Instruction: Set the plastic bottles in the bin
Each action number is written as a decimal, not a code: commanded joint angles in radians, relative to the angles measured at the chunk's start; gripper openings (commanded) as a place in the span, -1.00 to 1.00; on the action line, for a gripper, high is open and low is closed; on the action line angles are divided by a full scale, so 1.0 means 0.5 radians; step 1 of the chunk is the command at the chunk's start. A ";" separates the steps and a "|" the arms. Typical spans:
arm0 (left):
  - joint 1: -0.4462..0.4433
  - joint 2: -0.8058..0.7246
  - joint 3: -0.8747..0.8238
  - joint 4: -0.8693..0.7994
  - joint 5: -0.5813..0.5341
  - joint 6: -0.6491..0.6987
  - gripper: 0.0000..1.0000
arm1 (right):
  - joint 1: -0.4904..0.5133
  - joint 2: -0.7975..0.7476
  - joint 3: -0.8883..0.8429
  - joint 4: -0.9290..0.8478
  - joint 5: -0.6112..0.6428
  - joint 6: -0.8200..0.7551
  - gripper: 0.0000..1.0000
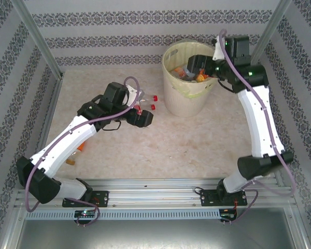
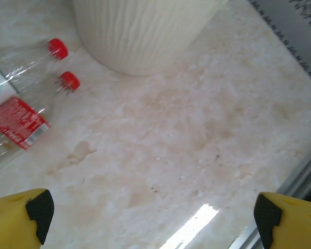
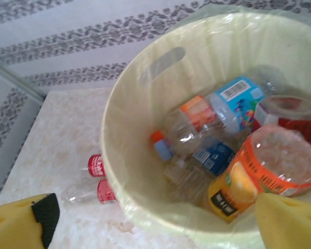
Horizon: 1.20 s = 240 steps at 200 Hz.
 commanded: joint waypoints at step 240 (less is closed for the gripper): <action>0.489 1.398 0.825 -0.600 -0.444 0.843 0.98 | 0.361 -1.196 -1.641 0.431 -0.230 0.333 0.96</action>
